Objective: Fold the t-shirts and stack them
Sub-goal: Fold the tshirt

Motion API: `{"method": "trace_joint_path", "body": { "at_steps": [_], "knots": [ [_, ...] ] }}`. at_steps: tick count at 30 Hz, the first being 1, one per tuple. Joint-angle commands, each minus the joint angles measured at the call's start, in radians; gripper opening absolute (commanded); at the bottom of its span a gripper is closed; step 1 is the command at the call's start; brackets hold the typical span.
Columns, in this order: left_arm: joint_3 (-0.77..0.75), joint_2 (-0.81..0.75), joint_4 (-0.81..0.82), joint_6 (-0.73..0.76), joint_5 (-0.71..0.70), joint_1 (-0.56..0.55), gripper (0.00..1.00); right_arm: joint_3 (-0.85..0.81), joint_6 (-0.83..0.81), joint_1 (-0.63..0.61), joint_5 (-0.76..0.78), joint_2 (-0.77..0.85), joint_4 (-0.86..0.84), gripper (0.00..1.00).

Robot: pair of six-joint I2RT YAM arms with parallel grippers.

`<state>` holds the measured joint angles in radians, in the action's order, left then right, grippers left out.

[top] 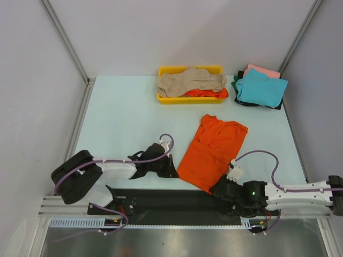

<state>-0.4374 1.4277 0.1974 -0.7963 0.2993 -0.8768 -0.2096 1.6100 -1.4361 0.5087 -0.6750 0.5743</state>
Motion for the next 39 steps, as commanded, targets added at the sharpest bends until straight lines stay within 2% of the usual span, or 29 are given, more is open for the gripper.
{"method": "trace_joint_path", "body": {
  "at_steps": [1, 7, 12, 18, 23, 28, 33, 39],
  "knots": [
    [-0.008, -0.015, 0.014, 0.005, -0.020, -0.005, 0.00, 0.009, -0.015, 0.005, 0.060, -0.031, 0.016, 0.00],
    [0.002, -0.134, -0.143, 0.014, -0.095, -0.016, 0.00, -0.031, -0.028, -0.012, 0.031, -0.104, -0.031, 0.00],
    [0.009, -0.331, -0.330, 0.016, -0.138, -0.019, 0.00, -0.149, 0.008, -0.081, 0.039, -0.248, -0.037, 0.00],
    [-0.009, -0.483, -0.487, 0.014, -0.158, -0.022, 0.00, -0.365, 0.082, -0.184, 0.080, -0.394, 0.113, 0.00],
    [-0.064, -0.478, -0.541, 0.037, -0.176, -0.022, 0.00, -0.445, 0.116, -0.178, 0.157, -0.374, 0.307, 0.00],
    [-0.222, -0.411, -0.567, 0.081, -0.216, -0.021, 0.00, -0.462, 0.016, -0.060, 0.197, -0.282, 0.369, 0.00],
    [-0.452, -0.256, -0.605, 0.152, -0.244, -0.008, 0.00, -0.479, -0.113, 0.087, 0.198, -0.177, 0.397, 0.00],
    [-0.726, -0.009, -0.627, 0.233, -0.177, 0.047, 0.00, -0.513, -0.399, 0.383, 0.148, -0.084, 0.352, 0.00]
  ]
}}
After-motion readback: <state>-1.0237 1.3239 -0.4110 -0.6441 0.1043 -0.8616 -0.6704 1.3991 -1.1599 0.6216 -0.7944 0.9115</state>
